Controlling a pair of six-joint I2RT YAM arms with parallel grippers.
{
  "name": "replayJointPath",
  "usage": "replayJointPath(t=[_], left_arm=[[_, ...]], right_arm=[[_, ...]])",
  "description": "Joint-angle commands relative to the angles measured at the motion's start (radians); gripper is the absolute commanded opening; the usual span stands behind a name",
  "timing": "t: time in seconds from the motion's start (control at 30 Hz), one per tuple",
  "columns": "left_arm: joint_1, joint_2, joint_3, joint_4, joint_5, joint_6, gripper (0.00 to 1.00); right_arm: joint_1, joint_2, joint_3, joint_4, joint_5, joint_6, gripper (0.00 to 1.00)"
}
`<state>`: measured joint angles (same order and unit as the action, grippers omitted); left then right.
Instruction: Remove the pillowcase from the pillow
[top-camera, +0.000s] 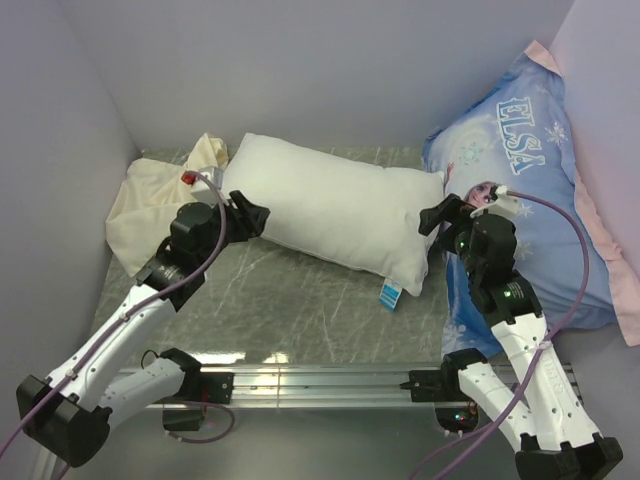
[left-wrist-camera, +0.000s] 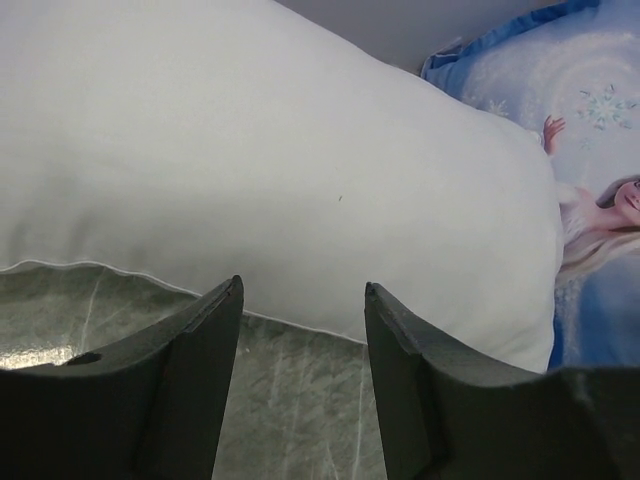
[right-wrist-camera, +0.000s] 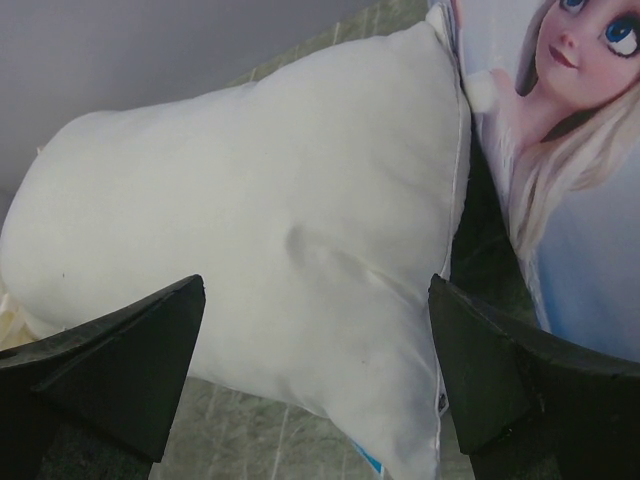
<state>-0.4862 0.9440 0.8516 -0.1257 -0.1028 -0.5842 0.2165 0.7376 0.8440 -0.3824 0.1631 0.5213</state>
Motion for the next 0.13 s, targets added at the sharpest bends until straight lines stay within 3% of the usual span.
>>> replayJointPath(t=[0.0,0.1], left_arm=[[-0.002,-0.027,0.007,0.014,0.002,0.032,0.57],[-0.002,-0.033,0.009,0.02,0.006,0.049,0.58]], right_arm=[[0.007,-0.014,-0.002,0.017,-0.004,-0.02,1.0],[0.006,-0.017,0.001,0.014,0.001,-0.023,1.0]])
